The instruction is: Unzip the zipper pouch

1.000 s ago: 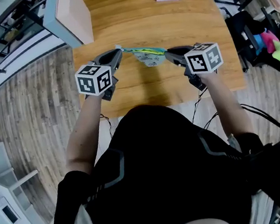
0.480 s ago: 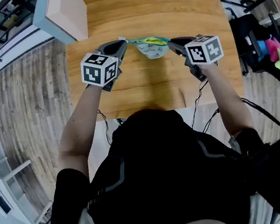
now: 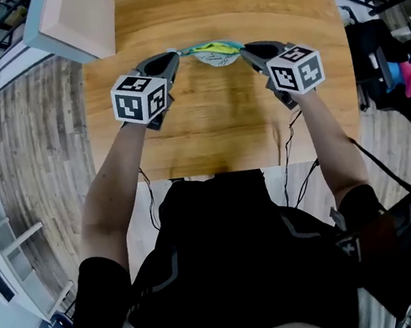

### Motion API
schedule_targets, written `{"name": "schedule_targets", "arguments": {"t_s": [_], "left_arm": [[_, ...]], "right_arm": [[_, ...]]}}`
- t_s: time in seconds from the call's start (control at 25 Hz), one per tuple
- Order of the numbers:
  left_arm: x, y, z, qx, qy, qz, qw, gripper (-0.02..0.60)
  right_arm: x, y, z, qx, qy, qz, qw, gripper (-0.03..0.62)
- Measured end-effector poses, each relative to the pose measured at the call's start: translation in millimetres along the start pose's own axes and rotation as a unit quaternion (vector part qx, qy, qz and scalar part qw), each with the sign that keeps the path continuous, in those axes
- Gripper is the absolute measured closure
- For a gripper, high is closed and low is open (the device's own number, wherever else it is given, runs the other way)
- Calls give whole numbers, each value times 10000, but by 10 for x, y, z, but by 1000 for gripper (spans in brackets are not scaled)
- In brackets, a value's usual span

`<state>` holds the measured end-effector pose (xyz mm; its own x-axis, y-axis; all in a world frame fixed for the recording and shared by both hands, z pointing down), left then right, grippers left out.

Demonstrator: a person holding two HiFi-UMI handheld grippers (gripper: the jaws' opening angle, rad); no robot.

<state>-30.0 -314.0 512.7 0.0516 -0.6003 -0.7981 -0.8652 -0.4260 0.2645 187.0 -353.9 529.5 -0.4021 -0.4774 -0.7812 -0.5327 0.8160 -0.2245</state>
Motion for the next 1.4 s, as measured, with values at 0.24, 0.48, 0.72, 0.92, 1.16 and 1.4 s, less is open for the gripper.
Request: {"name": "schedule_targets", "arguments": {"t_s": [0.24, 0.48, 0.72, 0.92, 1.16, 1.4], "left_arm": [[-500, -145, -56, -36, 476, 197, 9987, 551], [-955, -347, -131, -211, 1089, 224, 9936, 551], [-1268, -387, -180, -19, 1414, 260, 9896, 551], [-1454, -411, -185, 56, 1579, 266, 9871, 551], [-1588, -397, -182, 283, 1490, 591, 9867, 551], [-1629, -402, -194, 272, 1517, 603, 9862, 549]], "right_arm": [[-465, 144, -46, 297, 343, -120, 9989, 542], [-963, 262, -70, 427, 742, -405, 9955, 542], [-1304, 306, -95, 404, 1036, -539, 9923, 542], [-1457, 362, -126, 443, 1144, -576, 9908, 542], [-1557, 462, -133, 380, 1160, -611, 9906, 539], [-1579, 491, -179, 337, 1198, -552, 9907, 533]]}}
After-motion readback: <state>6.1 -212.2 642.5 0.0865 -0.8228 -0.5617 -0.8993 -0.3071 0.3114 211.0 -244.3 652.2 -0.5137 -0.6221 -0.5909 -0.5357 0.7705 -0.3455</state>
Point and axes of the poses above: the fingertips, and each gripper's own axes: z backward along the fingers, y to its left, x out of its top, the point moved 5 cm from there along z, backward along the fingers, and after that the axes turned 4 degrees about z, right-handed, at the moved point
